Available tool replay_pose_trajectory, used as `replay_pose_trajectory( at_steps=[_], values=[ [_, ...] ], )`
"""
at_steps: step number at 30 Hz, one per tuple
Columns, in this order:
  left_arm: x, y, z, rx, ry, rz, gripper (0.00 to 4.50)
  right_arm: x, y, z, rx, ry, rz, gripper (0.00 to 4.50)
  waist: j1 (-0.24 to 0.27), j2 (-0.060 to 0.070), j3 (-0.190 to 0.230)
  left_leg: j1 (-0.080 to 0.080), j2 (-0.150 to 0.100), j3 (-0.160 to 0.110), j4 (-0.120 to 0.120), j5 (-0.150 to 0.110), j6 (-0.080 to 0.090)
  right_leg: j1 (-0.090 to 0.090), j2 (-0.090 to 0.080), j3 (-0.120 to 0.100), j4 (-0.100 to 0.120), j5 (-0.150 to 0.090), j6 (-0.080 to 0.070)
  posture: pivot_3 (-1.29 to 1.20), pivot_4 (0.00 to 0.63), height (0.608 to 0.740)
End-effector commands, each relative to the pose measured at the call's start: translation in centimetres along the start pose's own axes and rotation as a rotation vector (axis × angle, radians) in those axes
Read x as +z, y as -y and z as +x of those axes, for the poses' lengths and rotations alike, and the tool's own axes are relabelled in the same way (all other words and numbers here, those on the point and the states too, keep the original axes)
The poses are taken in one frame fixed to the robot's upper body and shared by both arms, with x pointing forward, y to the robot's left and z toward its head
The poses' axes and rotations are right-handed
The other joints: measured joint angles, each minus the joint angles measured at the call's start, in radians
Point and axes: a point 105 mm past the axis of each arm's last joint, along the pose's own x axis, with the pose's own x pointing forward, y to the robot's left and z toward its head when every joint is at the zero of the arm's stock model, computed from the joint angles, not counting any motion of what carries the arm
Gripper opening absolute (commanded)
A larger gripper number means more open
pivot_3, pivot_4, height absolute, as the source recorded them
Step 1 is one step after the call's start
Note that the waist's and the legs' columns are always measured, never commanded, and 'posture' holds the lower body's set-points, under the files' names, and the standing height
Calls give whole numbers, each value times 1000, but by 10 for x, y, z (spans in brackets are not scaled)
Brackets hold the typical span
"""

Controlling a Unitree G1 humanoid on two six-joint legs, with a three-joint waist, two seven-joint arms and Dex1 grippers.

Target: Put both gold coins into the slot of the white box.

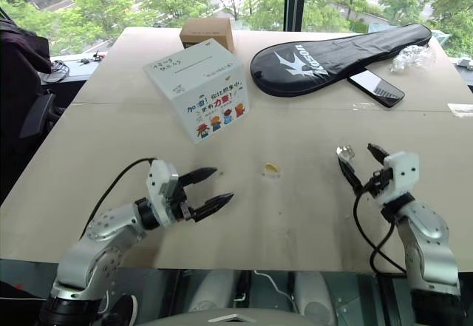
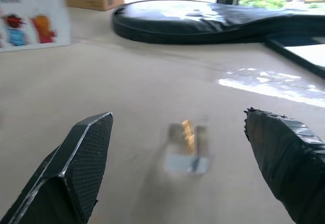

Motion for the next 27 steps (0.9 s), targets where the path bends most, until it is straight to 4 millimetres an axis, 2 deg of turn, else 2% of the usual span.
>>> replay_pose_trajectory(
  at_steps=[1, 3, 8, 10, 11, 16, 18, 20, 23, 27],
  values=[
    [27, 13, 6, -87, 65, 38, 4500, -1, 0, 10, -22, -17, -17, 4231, 0, 0, 0, 0, 0, 0, 0, 0, 0, 0, 0, 0, 0, 0, 1, 0, 150, 740],
    [30, 14, 7, -106, 55, 54, 4500, -5, 1, 13, -29, -32, -18, 3690, -1, 0, 0, 0, 0, 0, 0, 0, 0, 0, 1, 0, 0, 1, 1, 0, 150, 740],
    [28, 15, 8, -116, 16, 84, 4500, -12, 1, 16, -24, -71, -18, 1198, -2, 0, 0, 0, 0, 0, -1, 0, 0, 0, 5, 1, 0, 1, 1, 0, 150, 740],
    [28, 15, 9, -115, 10, 92, 4500, -12, 0, 17, -10, -74, -27, 314, -2, 0, 0, 0, 0, 0, 0, 0, 0, 0, 5, 1, 0, 1, 1, 0, 150, 740],
    [28, 15, 9, -113, 6, 98, 4500, -12, 0, 18, -9, -74, -27, 63, -2, 0, 0, 0, 0, 0, 0, 0, 0, 0, 5, 1, 0, 1, 1, 0, 150, 740],
    [28, 13, 11, -98, 13, 102, 4500, -3, 1, 19, -15, -33, -13, 63, -2, 0, 0, 0, 0, 0, 0, 0, 0, 0, 6, 1, 0, 1, 1, 0, 150, 740],
    [31, 9, 15, -58, 42, 70, 4500, 9, -1, 20, -2, 21, 20, 63, -2, 0, 0, 0, 0, 0, 0, 0, 0, 0, 6, 1, 0, 1, 1, 0, 150, 740],
    [42, 2, 23, 23, 114, -24, 4500, 27, -7, 22, 25, 95, 126, 63, -1, 0, 0, 0, 0, 0, 0, 0, 0, 0, 5, 1, 0, 1, 2, 0, 150, 740],
    [66, 6, 32, -1, 255, -205, 4500, 53, -29, 25, 139, 174, 355, 63, -1, 0, 0, -1, 0, -1, 1, 0, 0, 0, 2, 1, 1, 1, 2, 0, 150, 740],
    [98, 6, 41, -80, 472, -452, 4500, 103, -77, 27, 394, 258, 620, 63, -4, 0, 0, -1, 0, -2, 1, 0, 0, 0, 1, 0, 2, 1, 2, 0, 150, 740]
  ],
)
